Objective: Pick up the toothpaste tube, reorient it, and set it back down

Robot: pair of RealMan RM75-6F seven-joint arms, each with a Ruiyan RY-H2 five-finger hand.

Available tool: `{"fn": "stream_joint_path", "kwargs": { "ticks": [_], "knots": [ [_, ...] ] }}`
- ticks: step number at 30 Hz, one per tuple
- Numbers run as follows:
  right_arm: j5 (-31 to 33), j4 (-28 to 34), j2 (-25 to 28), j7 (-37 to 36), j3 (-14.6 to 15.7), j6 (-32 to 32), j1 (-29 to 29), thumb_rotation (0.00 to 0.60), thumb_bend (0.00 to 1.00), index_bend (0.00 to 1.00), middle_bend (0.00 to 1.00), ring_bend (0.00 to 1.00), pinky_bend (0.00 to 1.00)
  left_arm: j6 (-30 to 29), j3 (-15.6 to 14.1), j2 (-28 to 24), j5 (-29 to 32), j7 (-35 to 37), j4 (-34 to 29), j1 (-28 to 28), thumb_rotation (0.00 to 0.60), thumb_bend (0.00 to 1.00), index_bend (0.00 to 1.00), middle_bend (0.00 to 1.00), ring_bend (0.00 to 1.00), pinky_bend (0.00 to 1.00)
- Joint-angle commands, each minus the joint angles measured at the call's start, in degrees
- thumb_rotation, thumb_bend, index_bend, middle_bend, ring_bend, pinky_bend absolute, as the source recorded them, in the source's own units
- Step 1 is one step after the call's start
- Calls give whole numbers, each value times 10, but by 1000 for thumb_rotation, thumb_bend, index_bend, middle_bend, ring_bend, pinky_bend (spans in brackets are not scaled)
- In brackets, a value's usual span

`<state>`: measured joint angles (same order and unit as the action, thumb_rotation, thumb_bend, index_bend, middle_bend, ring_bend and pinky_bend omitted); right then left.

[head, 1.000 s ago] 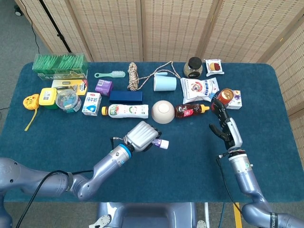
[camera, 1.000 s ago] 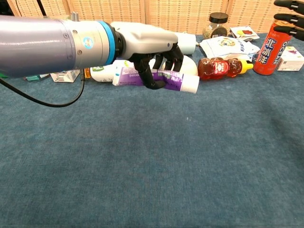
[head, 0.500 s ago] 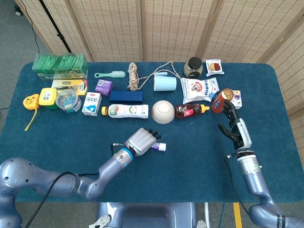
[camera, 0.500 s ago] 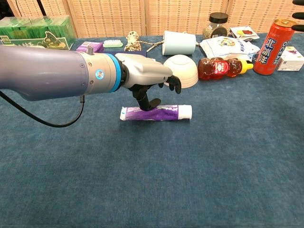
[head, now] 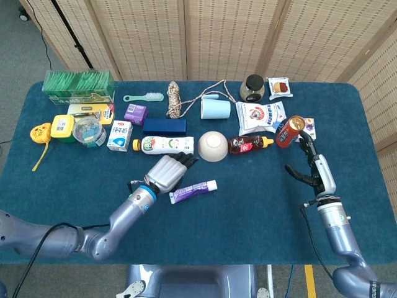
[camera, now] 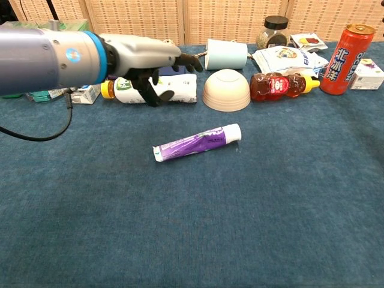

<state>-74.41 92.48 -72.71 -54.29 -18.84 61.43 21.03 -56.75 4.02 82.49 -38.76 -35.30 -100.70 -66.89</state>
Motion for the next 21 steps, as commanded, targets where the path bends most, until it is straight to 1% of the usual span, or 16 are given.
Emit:
{"fn": "stream_joint_path", "kwargs": {
  "ticks": [1, 4, 7, 11, 12, 14, 15, 21],
  "knots": [
    [-8, -11, 6, 32, 12, 5, -1, 593, 0, 0, 0, 0, 0, -54, -17, -40, -52, 36, -39, 52, 600, 582, 140, 133, 167, 296],
    [-10, -19, 4, 65, 19, 11, -2, 600, 0, 0, 0, 0, 0, -83, -30, -63, -86, 52, -56, 85, 600, 582, 191, 181, 217, 296],
    [-12, -31, 5, 106, 33, 11, -3, 600, 0, 0, 0, 0, 0, -127, -53, -93, -125, 75, -72, 133, 600, 582, 228, 216, 252, 296],
    [-17, -42, 4, 154, 48, 15, -3, 600, 0, 0, 0, 0, 0, -173, -71, -112, -166, 93, -73, 182, 600, 582, 271, 260, 290, 297],
    [-18, -43, 4, 158, 49, 15, -4, 600, 0, 0, 0, 0, 0, -177, -73, -114, -169, 95, -73, 187, 600, 582, 280, 272, 302, 299],
    [-22, -48, 7, 185, 57, 20, -5, 600, 0, 3, 0, 0, 0, -207, -82, -126, -191, 110, -77, 218, 600, 582, 295, 293, 322, 309],
    [-30, -54, 11, 208, 63, 25, -7, 600, 0, 8, 0, 0, 0, -231, -88, -139, -199, 118, -80, 240, 600, 582, 301, 303, 331, 316],
    [-43, -57, 23, 261, 75, 49, -16, 600, 0, 89, 0, 0, 0, -278, -107, -175, -242, 144, -92, 299, 600, 582, 321, 318, 346, 329]
  ]
}}
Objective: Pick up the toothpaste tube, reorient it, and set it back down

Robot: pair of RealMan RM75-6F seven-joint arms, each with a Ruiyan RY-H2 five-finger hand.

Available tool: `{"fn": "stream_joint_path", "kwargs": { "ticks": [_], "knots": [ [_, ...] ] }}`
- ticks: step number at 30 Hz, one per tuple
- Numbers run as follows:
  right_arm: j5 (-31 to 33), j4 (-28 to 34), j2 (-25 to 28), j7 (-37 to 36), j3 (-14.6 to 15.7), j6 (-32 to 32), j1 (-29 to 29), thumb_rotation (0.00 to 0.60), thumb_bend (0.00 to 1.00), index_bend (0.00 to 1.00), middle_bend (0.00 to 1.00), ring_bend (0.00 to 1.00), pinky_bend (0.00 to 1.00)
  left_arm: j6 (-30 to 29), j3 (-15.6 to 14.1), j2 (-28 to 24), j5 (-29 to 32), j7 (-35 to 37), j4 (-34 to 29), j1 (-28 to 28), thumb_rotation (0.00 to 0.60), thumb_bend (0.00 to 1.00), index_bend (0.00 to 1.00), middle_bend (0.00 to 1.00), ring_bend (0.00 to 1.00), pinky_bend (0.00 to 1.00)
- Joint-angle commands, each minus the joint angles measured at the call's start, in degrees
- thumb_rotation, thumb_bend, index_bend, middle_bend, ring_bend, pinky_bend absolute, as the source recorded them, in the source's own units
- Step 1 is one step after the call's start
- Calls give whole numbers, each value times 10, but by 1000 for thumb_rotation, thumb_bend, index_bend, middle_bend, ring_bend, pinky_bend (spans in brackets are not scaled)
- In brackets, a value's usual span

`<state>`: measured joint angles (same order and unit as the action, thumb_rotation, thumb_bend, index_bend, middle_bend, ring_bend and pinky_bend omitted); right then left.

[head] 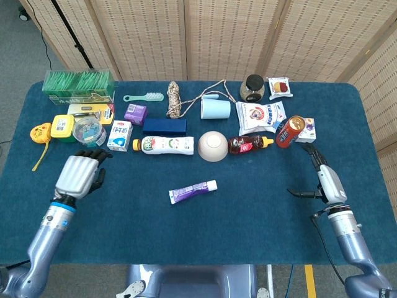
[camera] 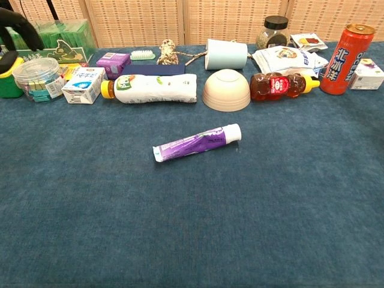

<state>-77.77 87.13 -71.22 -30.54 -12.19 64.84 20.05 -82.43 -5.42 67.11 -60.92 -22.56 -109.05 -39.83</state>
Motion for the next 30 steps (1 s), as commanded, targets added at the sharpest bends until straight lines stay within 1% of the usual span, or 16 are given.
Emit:
{"fn": "stream_joint_path", "kwargs": {
  "ticks": [1, 7, 11, 13, 15, 20, 22, 30],
  "knots": [
    [-12, -4, 10, 29, 10, 18, -7, 600, 0, 99, 0, 0, 0, -24, -14, -26, -25, 19, -10, 34, 600, 582, 321, 318, 346, 329],
    [-34, 0, 28, 89, 23, 54, -22, 600, 0, 112, 0, 0, 0, -51, -28, -61, -48, 39, -26, 82, 600, 582, 321, 318, 346, 329],
    [-48, 12, 48, 163, 40, 82, -40, 600, 0, 112, 0, 0, 0, -67, -50, -81, -77, 47, -38, 122, 600, 582, 320, 318, 344, 329],
    [-55, 34, 67, 218, 53, 112, -62, 600, 0, 112, 0, 0, 0, -92, -68, -86, -110, 49, -37, 155, 600, 582, 317, 318, 342, 329],
    [-54, 45, 76, 250, 59, 125, -73, 600, 0, 110, 0, 0, 0, -104, -73, -83, -132, 52, -28, 174, 600, 581, 314, 317, 339, 329],
    [-45, 74, 93, 304, 73, 151, -101, 600, 0, 99, 0, 0, 0, -128, -73, -73, -173, 76, -10, 217, 600, 581, 309, 308, 323, 329],
    [-47, 85, 97, 314, 76, 162, -109, 600, 0, 96, 0, 0, 0, -134, -70, -70, -185, 81, -4, 231, 600, 581, 307, 306, 320, 329],
    [-48, 105, 107, 328, 77, 170, -117, 600, 0, 92, 0, 0, 0, -114, -48, -72, -202, 70, -1, 245, 600, 580, 305, 305, 318, 329]
  ]
}}
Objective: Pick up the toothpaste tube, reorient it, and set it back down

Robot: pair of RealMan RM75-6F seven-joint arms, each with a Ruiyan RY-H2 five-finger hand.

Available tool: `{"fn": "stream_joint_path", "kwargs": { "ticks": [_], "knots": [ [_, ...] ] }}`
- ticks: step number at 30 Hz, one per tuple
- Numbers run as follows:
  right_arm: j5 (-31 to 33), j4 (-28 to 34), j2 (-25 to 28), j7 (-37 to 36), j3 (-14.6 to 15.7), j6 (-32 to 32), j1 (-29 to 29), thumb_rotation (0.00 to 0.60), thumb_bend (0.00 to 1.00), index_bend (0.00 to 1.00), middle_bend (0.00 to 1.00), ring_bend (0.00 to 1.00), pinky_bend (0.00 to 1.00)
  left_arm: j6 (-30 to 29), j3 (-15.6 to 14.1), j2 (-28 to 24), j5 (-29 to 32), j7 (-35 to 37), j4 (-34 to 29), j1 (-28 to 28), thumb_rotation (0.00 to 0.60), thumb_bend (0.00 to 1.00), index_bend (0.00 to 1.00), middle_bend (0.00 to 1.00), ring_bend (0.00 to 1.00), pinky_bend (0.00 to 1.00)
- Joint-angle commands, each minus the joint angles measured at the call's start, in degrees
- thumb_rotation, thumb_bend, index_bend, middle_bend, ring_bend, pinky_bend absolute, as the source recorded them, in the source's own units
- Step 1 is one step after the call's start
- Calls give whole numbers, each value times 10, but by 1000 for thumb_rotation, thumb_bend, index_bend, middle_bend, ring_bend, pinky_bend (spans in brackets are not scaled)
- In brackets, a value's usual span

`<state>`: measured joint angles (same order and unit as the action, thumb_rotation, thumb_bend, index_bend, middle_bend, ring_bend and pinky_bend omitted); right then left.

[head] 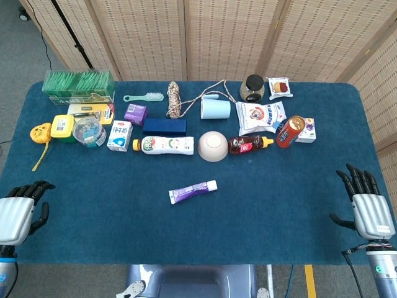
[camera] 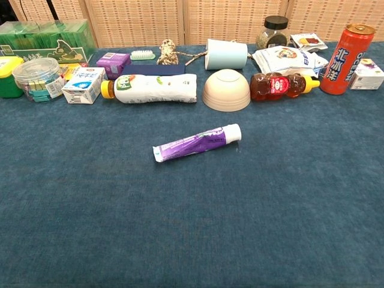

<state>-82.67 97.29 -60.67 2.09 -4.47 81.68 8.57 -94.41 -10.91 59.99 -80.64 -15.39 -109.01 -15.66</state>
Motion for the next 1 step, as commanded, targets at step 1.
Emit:
{"fn": "stream_joint_path", "kwargs": {
  "ticks": [1],
  "knots": [
    [2, 4, 1, 2, -1, 3, -3, 600, 0, 91, 0, 0, 0, 8, 10, -1, -6, -4, -3, 6, 600, 580, 305, 305, 317, 329]
  ]
}}
